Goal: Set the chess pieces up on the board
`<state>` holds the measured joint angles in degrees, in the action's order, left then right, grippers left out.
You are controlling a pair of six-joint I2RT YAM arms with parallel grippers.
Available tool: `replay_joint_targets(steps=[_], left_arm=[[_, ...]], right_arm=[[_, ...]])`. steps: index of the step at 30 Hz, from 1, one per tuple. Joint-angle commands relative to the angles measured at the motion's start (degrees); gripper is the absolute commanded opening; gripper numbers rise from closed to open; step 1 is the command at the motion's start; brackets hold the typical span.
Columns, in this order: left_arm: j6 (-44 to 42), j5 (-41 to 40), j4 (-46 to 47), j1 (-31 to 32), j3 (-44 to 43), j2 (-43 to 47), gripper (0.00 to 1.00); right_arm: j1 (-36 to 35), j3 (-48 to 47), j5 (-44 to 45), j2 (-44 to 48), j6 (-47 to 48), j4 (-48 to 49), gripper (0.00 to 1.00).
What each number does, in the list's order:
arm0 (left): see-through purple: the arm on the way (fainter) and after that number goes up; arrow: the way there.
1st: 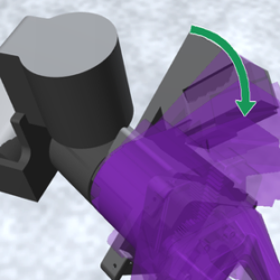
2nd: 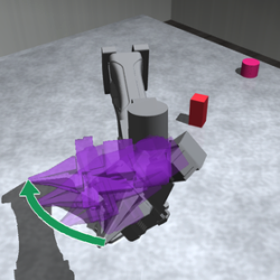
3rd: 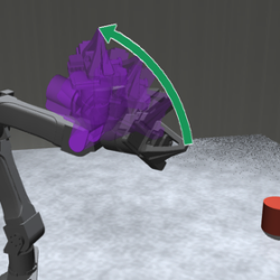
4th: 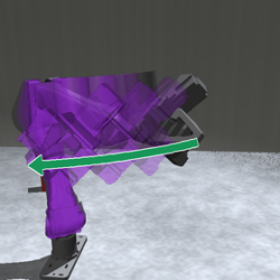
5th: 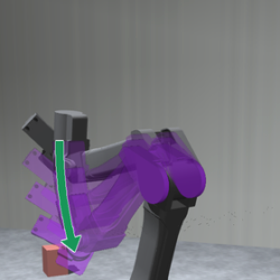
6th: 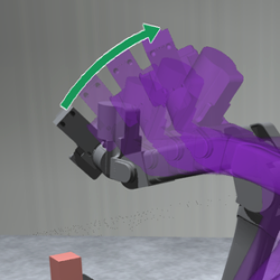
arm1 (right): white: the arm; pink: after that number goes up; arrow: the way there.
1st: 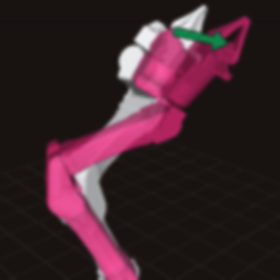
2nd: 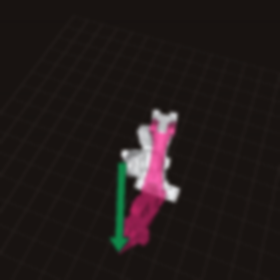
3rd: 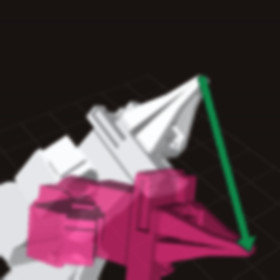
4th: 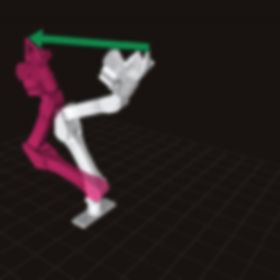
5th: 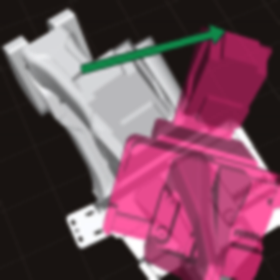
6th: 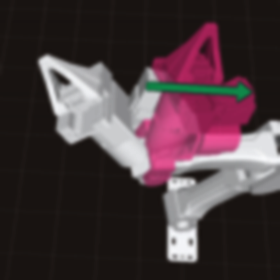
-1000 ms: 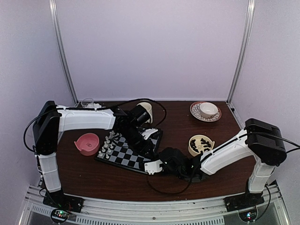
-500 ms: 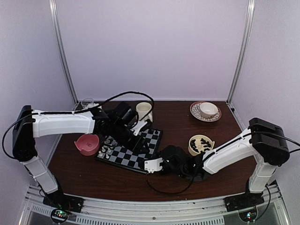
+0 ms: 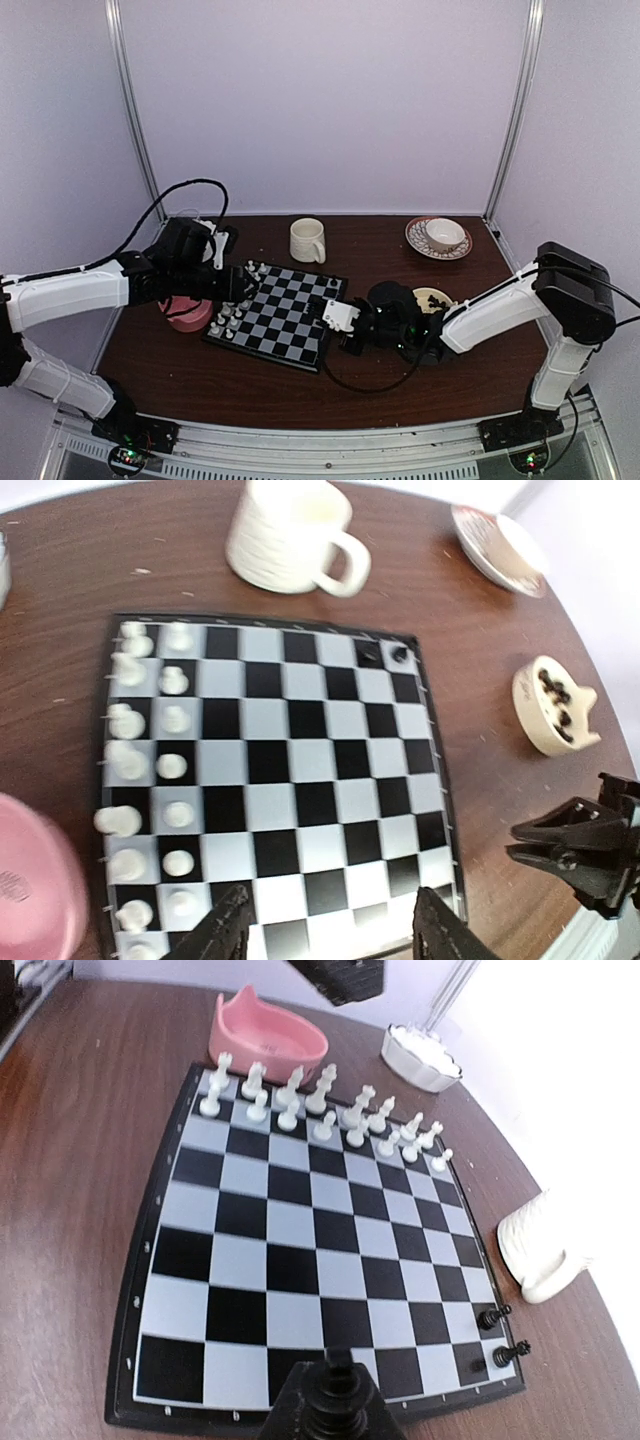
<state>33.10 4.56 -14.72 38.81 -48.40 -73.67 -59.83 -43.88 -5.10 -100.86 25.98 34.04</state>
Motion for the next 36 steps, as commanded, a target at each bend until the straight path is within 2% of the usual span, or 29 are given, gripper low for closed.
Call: replay_joint_targets(steps=[1,5,8,12,16,20,26,32,36], left_arm=[[1.5,-8.7,7.2,0.0,3.7,7.2,0.56],[1.1,-10.8,10.0,0.0,6.9,11.5,0.56],[0.8,-11.2,11.0,0.0,8.1,13.2,0.56],[0.6,-11.0,11.2,0.0,8.2,13.5,0.56],[0.5,-10.0,10.8,0.0,7.4,12.4,0.56],[0.6,-9.6,10.6,0.0,7.1,11.9,0.56],[0.5,-8.9,10.6,0.0,6.9,11.5,0.56],[0.3,-7.1,10.1,0.0,5.7,9.4,0.56],[-0.1,-5.9,9.6,0.0,5.0,8.3,0.56]], right_arm=[[1.5,-0.8,-9.8,-5.0,-14.0,13.0,0.12],[1.9,-0.8,-12.5,-10.5,-19.5,23.4,0.12],[1.9,-2.5,-14.2,-14.1,-22.0,26.2,0.12],[1.9,-4.3,-15.0,-15.8,-22.1,25.1,0.14],[1.9,-4.6,-14.8,-16.6,-21.8,24.3,0.21],[1.9,-5.1,-14.7,-17.9,-21.7,23.8,0.21],[1.9,-5.2,-13.6,-17.8,-20.2,21.1,0.13],[1.9,-5.1,-13.9,-17.1,-19.6,20.0,0.14],[1.9,-5.4,-13.9,-16.6,-18.8,17.8,0.18]])
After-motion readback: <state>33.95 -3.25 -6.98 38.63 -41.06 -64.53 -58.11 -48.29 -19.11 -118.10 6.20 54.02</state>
